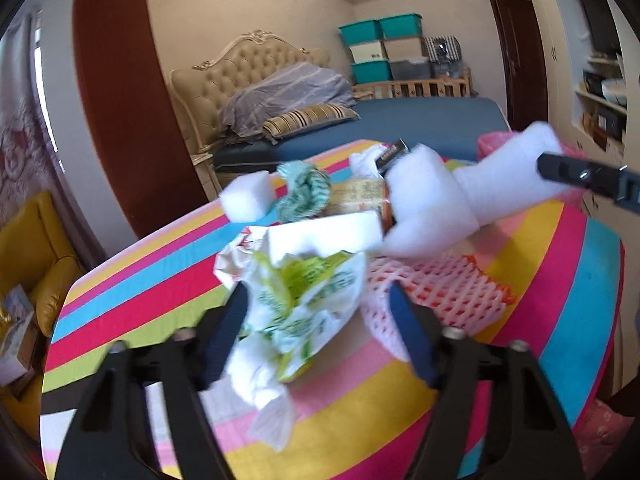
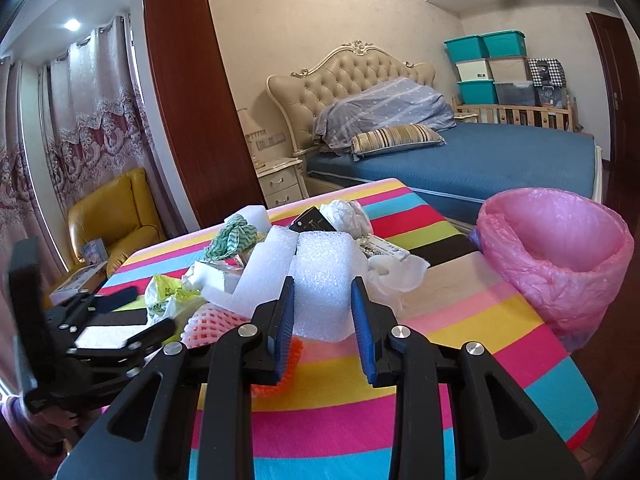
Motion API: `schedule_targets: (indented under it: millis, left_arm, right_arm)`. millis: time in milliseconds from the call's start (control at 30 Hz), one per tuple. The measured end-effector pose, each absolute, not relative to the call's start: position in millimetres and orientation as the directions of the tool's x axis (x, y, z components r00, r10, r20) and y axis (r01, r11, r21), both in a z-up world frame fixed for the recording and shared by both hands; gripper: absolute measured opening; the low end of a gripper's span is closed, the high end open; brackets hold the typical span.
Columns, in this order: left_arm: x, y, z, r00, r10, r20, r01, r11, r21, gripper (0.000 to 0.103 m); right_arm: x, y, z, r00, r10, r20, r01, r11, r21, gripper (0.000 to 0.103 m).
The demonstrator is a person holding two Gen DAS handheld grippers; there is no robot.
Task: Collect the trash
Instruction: 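Grasp the green-printed plastic bag with the left gripper while the right gripper grasps white foam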
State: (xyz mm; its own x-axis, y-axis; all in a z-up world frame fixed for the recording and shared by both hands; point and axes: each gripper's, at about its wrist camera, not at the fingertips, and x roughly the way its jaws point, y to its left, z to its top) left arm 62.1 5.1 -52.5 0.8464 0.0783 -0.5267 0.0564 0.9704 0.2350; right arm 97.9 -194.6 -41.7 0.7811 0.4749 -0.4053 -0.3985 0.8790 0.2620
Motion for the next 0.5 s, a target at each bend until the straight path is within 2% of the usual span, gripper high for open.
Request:
schedule_targets:
  millis: [33,167,267,400,500]
  left_arm:
    - [65.9,3.6,-55.7,0.843,0.078,-0.533,0.061,0.969,0.24,0.043]
    - [66.4,0.3,-57.5,0.854,0.102,-0.51,0.05,0.96,0.275,0.033]
    - [61.2,1.7,-54.4,0.862,0.102,-0.497,0.04,0.963,0.266,0.016]
    - [54.1,10.7,-40.3,0.879,0.098,-0.467,0.011,0.974,0.224,0.016]
    - [47.4,20.2,-26.4,0.896,0.041,-0.442,0.028,0.988,0.15,0.015]
  right_arm:
    - [95.6,-194.4,-40.6,0.78,0.478,-0.404,-0.402,0.877,0.262,0.029]
    - [89.4,-200.7,-37.4,0.776,0.495,-0.39,-0.422,0.868,0.261,0.029]
    - [85.3,-202.2,-34.8,0.774,0.509,-0.378,-0.433,0.86,0.27,0.029]
    - [80.3,-205.8,-28.8,0.776,0.52,-0.356,-0.446,0.852,0.273,0.029]
    - [75.1,-209.3,-21.9,0.783,0.526,-0.333,-0.455,0.849,0.271,0.029]
